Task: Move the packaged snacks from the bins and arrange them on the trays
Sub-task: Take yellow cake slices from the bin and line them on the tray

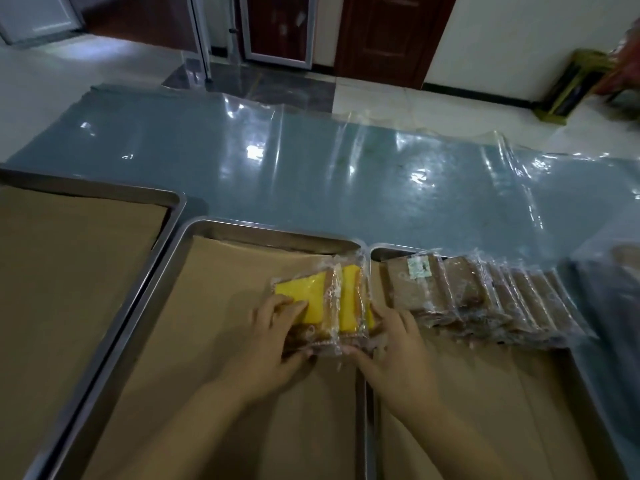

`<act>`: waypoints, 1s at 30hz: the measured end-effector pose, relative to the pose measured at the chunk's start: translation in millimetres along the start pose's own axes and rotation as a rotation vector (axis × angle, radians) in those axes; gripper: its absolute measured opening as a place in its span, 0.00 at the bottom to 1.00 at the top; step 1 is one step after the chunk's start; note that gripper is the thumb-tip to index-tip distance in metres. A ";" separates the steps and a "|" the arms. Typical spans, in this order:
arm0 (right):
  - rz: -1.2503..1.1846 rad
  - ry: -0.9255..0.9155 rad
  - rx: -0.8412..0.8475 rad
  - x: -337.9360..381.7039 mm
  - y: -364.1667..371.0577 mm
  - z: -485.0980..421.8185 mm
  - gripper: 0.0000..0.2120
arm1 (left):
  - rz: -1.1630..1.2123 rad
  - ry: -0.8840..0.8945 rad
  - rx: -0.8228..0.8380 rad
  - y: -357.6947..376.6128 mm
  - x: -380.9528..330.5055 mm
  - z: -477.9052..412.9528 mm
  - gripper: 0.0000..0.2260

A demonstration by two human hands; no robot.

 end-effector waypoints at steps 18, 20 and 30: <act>0.217 0.136 0.046 18.2 3.1 -45.0 0.27 | -0.042 -0.069 0.117 -20.5 -0.8 -64.5 0.31; 0.223 0.135 0.044 21.8 -5.6 -36.2 0.26 | -0.039 -0.084 0.134 -24.5 -1.5 -53.9 0.32; 0.372 0.080 0.131 36.0 -81.0 17.6 0.20 | -0.152 -0.027 0.030 -59.8 -45.5 17.4 0.23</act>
Point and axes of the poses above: each hand's wrist, its own z-axis away from the middle knuckle, its own y-axis out of the palm, x = y × z, the point moved 3 cm from there along -z, towards the middle knuckle, and after that the axes turned 13 degrees about -z, right-handed, at the moved point
